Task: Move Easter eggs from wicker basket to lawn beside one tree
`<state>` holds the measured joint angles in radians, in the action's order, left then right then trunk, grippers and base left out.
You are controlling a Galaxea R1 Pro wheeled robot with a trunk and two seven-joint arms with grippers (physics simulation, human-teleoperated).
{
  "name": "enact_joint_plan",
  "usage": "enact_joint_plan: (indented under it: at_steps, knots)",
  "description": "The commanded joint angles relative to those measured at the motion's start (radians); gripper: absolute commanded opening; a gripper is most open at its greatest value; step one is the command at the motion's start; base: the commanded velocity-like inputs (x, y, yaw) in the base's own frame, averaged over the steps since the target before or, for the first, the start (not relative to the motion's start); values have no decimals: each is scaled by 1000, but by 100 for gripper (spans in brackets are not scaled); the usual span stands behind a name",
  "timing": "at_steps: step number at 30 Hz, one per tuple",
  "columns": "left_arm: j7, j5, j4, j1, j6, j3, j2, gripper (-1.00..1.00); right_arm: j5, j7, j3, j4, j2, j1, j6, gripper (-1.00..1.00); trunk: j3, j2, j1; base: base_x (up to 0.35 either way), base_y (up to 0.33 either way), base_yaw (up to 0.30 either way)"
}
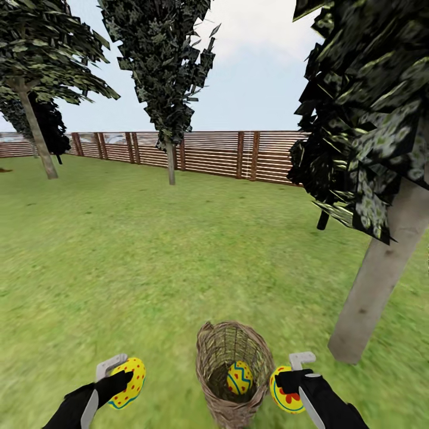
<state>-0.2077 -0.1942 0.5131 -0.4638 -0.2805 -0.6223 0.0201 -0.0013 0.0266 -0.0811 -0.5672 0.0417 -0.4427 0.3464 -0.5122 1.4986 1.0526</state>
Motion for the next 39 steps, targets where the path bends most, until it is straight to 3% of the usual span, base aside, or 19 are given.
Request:
enact_joint_plan:
  at_steps: [1,10,23,39]
  knots:
    - [-8,-12,1,-1,-5,-8,-2,-100,0,3,-6,-2,1,0,6,-100,2,-7,-5,-279,0,0]
    - [-9,-29,2,-1,1,-13,-3,-100,0,1,-5,-2,0,-1,8,-100,30,-70,-39,-84,-114,0]
    - [-8,-31,-1,-1,2,-11,-23,-100,-1,0,-6,-2,0,0,5,-100,71,-161,-89,-22,-316,0]
    - [-7,-33,-14,-1,3,-10,-26,-100,-1,1,-6,-2,-2,-1,5,-100,121,-273,-150,-80,-340,0]
